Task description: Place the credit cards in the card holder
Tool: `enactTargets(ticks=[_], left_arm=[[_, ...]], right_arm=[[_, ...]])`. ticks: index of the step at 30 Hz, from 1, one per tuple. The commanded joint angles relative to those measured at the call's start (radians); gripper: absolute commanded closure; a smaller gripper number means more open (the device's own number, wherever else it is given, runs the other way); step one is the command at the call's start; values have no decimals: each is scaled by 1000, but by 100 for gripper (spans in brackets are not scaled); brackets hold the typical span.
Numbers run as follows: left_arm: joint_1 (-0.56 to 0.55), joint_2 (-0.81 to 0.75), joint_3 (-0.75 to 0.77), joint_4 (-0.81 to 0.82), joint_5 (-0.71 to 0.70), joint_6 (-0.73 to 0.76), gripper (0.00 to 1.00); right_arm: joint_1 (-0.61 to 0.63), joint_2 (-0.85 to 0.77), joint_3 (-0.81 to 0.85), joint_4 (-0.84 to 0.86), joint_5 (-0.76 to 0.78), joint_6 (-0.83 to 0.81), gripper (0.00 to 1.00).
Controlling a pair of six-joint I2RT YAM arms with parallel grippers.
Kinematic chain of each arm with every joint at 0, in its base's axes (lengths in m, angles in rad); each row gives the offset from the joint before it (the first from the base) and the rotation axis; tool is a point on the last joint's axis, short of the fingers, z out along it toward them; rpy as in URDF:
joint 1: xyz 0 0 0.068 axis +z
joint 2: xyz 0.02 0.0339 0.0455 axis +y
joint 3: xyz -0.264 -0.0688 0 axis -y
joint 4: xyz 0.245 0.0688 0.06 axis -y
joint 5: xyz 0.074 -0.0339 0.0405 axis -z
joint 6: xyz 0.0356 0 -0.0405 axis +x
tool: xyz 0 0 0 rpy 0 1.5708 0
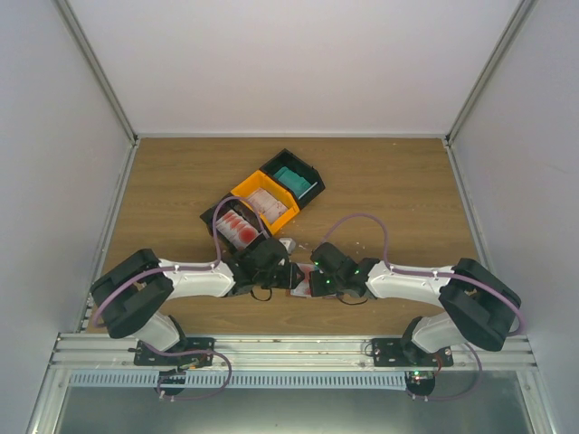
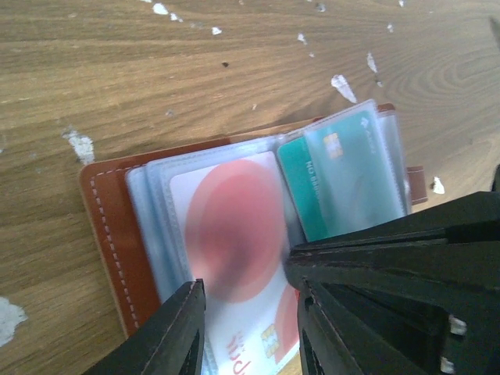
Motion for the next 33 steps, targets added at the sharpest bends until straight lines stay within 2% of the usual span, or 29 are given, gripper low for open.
enactTargets(ticks=[1, 8, 15, 26, 33], left_arm=[[5, 20, 19, 4, -47, 8, 62], [5, 41, 20, 0, -47, 3, 60], [5, 28, 17, 23, -26, 14, 74], [5, 13, 20, -2, -58, 22, 73], [5, 14, 23, 1, -57, 35, 80]], right_arm=[[8, 51, -45, -60, 1, 4, 100], [8, 59, -46, -63, 1, 4, 100], [8, 59, -45, -64, 3, 7, 100], [8, 59, -46, -63, 5, 7, 100], [8, 63, -45, -62, 5, 5, 99]])
